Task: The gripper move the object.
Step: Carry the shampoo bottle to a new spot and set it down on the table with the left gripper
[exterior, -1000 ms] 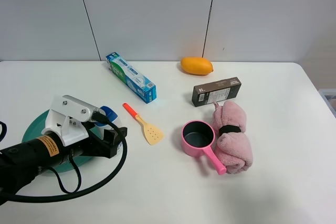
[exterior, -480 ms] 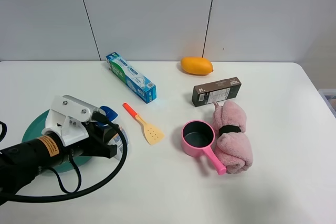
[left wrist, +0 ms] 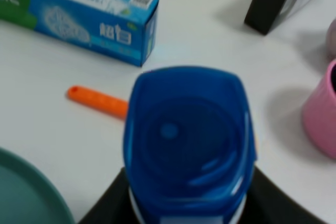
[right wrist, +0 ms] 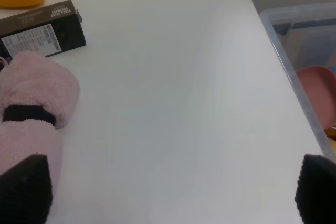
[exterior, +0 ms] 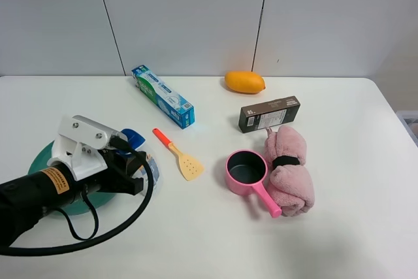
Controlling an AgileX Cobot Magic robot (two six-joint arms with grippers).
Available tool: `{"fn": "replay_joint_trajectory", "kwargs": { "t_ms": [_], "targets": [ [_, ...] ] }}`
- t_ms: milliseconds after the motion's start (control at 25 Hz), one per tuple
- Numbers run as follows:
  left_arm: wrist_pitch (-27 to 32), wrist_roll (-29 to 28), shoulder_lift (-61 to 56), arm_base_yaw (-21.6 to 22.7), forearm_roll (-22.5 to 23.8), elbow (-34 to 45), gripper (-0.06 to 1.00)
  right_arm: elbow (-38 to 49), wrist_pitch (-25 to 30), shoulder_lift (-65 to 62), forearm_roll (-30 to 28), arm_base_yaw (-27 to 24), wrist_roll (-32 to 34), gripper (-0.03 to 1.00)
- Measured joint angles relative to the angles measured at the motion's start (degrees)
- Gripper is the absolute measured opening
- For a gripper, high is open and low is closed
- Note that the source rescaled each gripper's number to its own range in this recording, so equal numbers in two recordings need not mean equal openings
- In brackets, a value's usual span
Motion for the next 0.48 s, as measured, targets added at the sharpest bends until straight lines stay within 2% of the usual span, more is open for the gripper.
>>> {"fn": "replay_joint_trajectory", "kwargs": {
  "t_ms": [280, 480],
  "targets": [
    [3.8, 0.0, -6.3, 0.0, 0.0, 0.0, 0.0, 0.0, 0.0, 0.0, 0.0, 0.0, 0.0, 1.0],
    [13.1, 0.3, -9.2, 0.0, 0.4, -4.7, 0.0, 0.0, 0.0, 0.0, 0.0, 0.0, 0.0, 1.0]
  ]
}}
